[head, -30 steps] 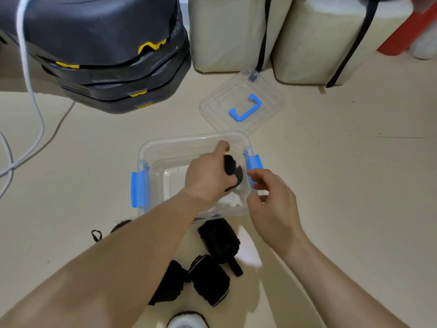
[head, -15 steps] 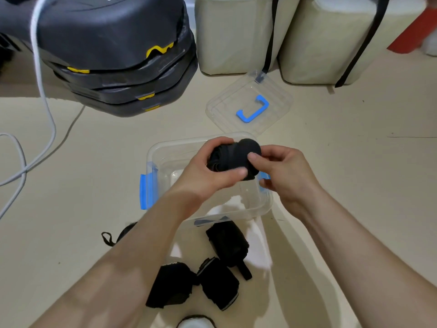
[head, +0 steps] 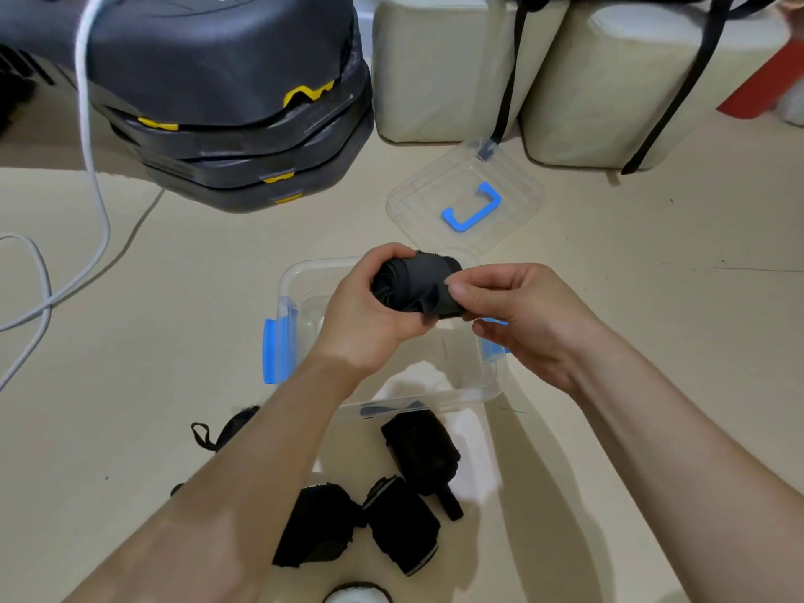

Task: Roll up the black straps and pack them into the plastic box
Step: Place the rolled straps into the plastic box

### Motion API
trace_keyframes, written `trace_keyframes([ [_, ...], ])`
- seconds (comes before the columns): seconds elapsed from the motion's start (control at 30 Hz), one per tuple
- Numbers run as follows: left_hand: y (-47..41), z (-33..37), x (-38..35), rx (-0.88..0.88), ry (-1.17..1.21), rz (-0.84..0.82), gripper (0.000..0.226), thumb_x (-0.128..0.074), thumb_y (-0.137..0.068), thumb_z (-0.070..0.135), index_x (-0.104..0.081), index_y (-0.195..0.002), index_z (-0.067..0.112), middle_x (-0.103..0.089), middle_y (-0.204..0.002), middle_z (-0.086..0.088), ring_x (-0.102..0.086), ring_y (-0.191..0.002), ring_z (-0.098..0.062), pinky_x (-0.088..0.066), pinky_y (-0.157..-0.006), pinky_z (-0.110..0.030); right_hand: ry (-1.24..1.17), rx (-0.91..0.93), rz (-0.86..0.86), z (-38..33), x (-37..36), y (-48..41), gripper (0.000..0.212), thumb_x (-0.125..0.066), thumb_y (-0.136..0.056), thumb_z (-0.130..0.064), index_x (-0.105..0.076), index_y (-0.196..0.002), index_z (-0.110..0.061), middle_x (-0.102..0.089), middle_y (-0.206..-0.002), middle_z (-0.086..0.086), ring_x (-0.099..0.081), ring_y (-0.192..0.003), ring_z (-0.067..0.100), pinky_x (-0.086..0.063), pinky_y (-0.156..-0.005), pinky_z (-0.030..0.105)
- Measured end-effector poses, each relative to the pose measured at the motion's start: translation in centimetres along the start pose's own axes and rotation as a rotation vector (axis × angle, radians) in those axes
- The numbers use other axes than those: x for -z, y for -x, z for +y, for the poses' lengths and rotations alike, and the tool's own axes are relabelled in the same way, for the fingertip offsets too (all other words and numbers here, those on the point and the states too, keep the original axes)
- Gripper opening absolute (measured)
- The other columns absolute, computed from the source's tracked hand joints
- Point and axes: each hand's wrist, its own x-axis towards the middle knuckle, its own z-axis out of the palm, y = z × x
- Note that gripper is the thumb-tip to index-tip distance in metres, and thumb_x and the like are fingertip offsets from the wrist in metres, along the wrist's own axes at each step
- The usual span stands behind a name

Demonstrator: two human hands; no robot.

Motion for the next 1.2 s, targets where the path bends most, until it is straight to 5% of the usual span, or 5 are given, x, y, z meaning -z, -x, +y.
trace_keyframes([
  [0.27, 0.6, -0.1, 0.2, -0.022, -0.013, -0.020, 0.053, -0.085, -0.061, 0.008, -0.064, -0.101, 0.035, -0.064, -0.096, 0.010, -0.064, -0.083, -0.012, -0.057, -0.077, -0.029, 0.033, 0.171, 0.257, 0.6, -1.5, 0.1, 0.020, -0.053, -0.101, -0.011, -0.060, -0.083, -0.014, -0.056, -0.063, 0.001, -0.049, -0.060, 0.015, -0.041, -0.050, 0.018],
  [0.6, 1.0, 0.3, 1.0, 0.002, 0.041, -0.043, 0.055, -0.084, -0.067, -0.006, -0.065, -0.100, 0.034, -0.064, -0.087, 0.024, -0.066, -0.084, -0.015, -0.060, -0.081, -0.030, 0.033, 0.224, 0.115, -0.6, -2.0, 0.6, 0.027, -0.067, -0.088, 0.002, -0.068, -0.106, -0.019, -0.071, -0.073, 0.003, -0.064, -0.064, 0.013, -0.054, -0.066, 0.024],
  [0.9, 1.0, 1.0, 1.5, 0.091, 0.097, -0.159, 0.046, -0.083, -0.068, -0.005, -0.070, -0.104, 0.021, -0.065, -0.092, 0.001, -0.067, -0.084, -0.017, -0.061, -0.075, -0.040, 0.800, 0.802, 0.334, 0.3, -2.0, 0.5, 0.012, -0.071, -0.082, -0.008, -0.067, -0.084, -0.018, -0.061, -0.077, -0.009, -0.054, -0.072, 0.010, -0.046, -0.067, 0.026],
  [1.1, 0.8, 0.7, 2.0, 0.092, 0.096, -0.119, 0.043, -0.079, -0.072, -0.010, -0.069, -0.105, 0.016, -0.065, -0.083, 0.004, -0.063, -0.076, -0.015, -0.058, -0.072, -0.037, 0.120, 0.247, 0.150, -1.0, -2.1, 1.5, 0.014, -0.060, -0.097, -0.009, -0.067, -0.086, -0.015, -0.067, -0.071, -0.005, -0.060, -0.062, 0.002, -0.046, -0.059, 0.016],
  [1.2, 0.7, 0.6, 2.2, 0.063, 0.069, -0.103, 0.048, -0.080, -0.070, -0.009, -0.069, -0.105, 0.022, -0.066, -0.089, 0.008, -0.063, -0.079, -0.008, -0.055, -0.072, -0.024, 0.101, 0.075, 0.006, -1.0, -1.6, 1.7, 0.018, -0.058, -0.099, -0.013, -0.068, -0.085, -0.020, -0.066, -0.075, -0.005, -0.055, -0.069, 0.008, -0.039, -0.065, 0.023],
])
